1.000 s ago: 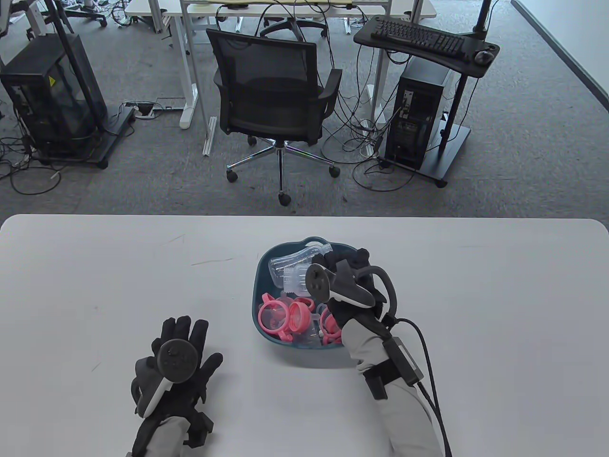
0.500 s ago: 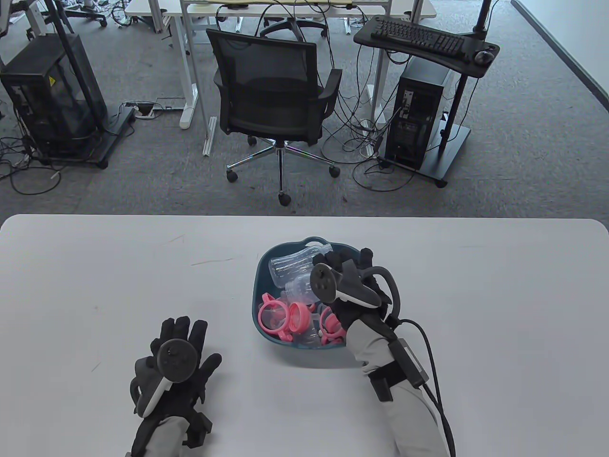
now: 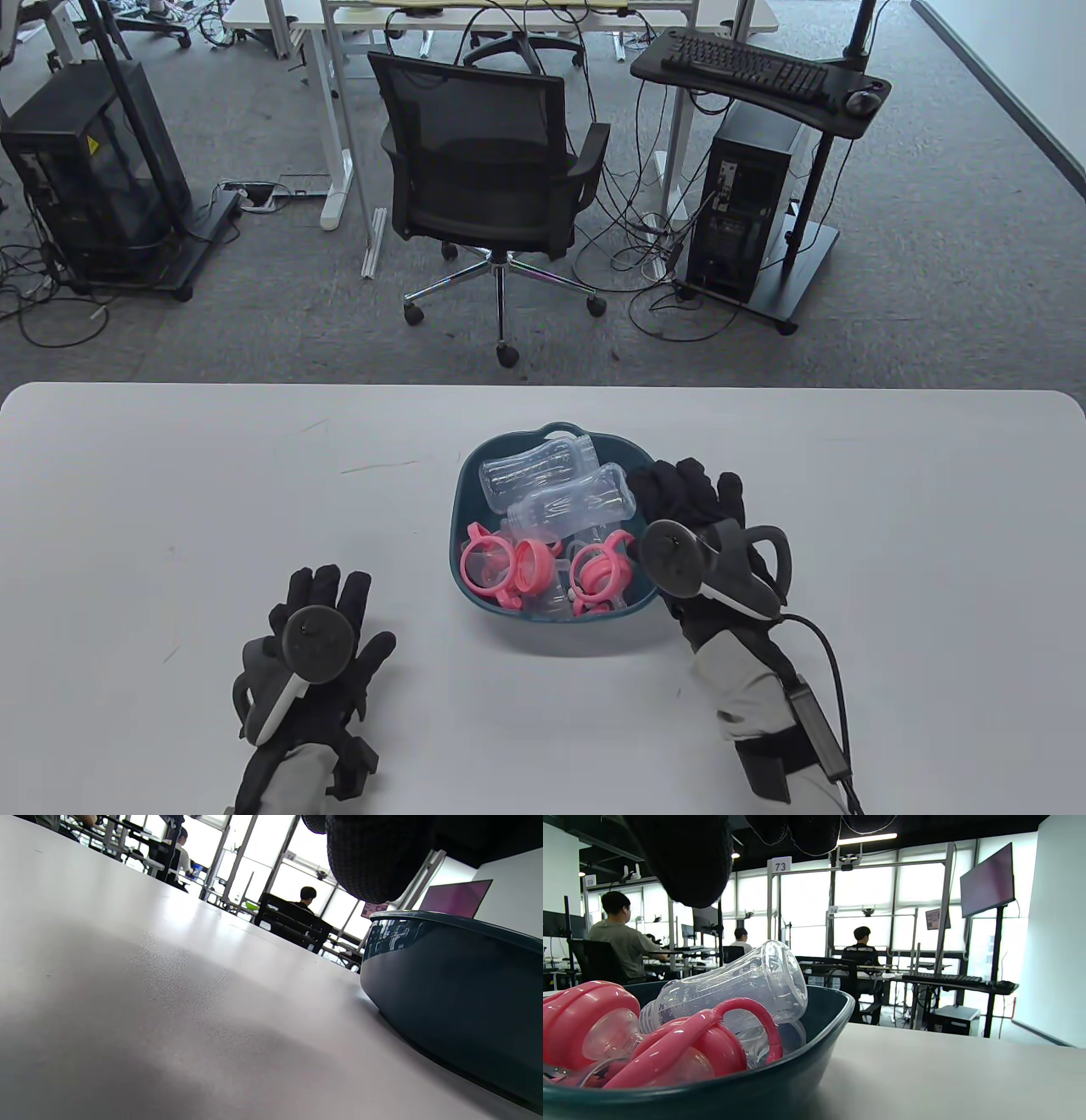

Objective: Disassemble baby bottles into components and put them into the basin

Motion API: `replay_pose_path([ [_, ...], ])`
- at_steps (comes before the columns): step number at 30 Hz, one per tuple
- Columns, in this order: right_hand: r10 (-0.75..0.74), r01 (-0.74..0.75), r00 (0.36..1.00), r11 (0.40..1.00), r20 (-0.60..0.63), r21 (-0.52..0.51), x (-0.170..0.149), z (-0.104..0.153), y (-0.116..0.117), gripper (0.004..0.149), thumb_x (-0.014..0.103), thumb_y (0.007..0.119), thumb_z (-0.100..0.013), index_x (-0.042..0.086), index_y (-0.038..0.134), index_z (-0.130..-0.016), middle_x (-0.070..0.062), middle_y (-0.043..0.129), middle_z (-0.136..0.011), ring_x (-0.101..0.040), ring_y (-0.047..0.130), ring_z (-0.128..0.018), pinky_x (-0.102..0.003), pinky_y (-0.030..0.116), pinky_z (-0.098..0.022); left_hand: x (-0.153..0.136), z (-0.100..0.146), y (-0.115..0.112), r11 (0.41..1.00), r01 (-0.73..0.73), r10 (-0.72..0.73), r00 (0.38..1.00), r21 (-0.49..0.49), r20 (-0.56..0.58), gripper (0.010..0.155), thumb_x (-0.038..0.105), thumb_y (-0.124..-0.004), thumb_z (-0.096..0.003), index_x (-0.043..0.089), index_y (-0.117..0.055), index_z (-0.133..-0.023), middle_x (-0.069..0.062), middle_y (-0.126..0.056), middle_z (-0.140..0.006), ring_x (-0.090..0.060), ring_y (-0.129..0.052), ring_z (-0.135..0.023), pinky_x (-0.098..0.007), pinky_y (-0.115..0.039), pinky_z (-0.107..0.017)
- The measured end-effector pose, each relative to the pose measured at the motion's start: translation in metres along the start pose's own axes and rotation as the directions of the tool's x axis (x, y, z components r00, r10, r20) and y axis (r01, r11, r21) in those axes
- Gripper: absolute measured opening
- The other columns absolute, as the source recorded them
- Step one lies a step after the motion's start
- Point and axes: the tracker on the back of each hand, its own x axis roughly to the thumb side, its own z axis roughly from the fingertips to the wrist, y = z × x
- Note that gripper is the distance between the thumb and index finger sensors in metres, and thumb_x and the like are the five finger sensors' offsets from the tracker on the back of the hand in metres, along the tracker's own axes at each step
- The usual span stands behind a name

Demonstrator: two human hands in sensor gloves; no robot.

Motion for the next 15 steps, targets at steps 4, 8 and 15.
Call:
replay_pose_path([
  [4, -0.037, 0.036, 0.999, 0.999, -0.035, -0.037, -0.016, 0.027, 0.005, 0.074, 0.039, 0.078, -0.054, 0.022, 0.038, -0.113, -0.008, 0.042, -0.119, -0.04, 0.03, -0.108, -0.07, 0.026, -0.071, -0.003, -0.001, -0.002, 1.0, -0.002, 0.002, 1.0, -0.003, -0.01, 0.077, 0.051, -0.078, -0.0473, 0.043, -0.031, -0.108, 0.012, -0.01, -0.114, -0.019, 0.001, -0.114, -0.051, -0.009, -0.081],
  [8, -0.063, 0.06, 0.996, 0.997, -0.067, -0.045, -0.029, 0.049, 0.01, 0.072, 0.039, 0.077, -0.054, 0.022, 0.038, -0.113, -0.009, 0.043, -0.118, -0.04, 0.031, -0.108, -0.07, 0.027, -0.071, -0.006, -0.002, -0.004, 1.0, -0.006, 0.006, 1.0, -0.013, -0.024, 0.077, 0.051, -0.078, -0.0472, 0.043, -0.031, -0.108, 0.012, -0.009, -0.114, -0.019, 0.002, -0.114, -0.051, -0.009, -0.081],
  [15, -0.12, 0.114, 0.983, 0.992, -0.137, -0.053, -0.048, 0.081, 0.023, 0.072, 0.038, 0.077, -0.054, 0.021, 0.039, -0.113, -0.009, 0.044, -0.118, -0.04, 0.031, -0.107, -0.069, 0.027, -0.071, -0.005, -0.003, -0.004, 1.0, -0.002, 0.002, 1.0, -0.008, -0.015, 0.077, 0.05, -0.078, -0.0473, 0.043, -0.03, -0.107, 0.013, -0.009, -0.114, -0.018, 0.003, -0.114, -0.051, -0.009, -0.081],
])
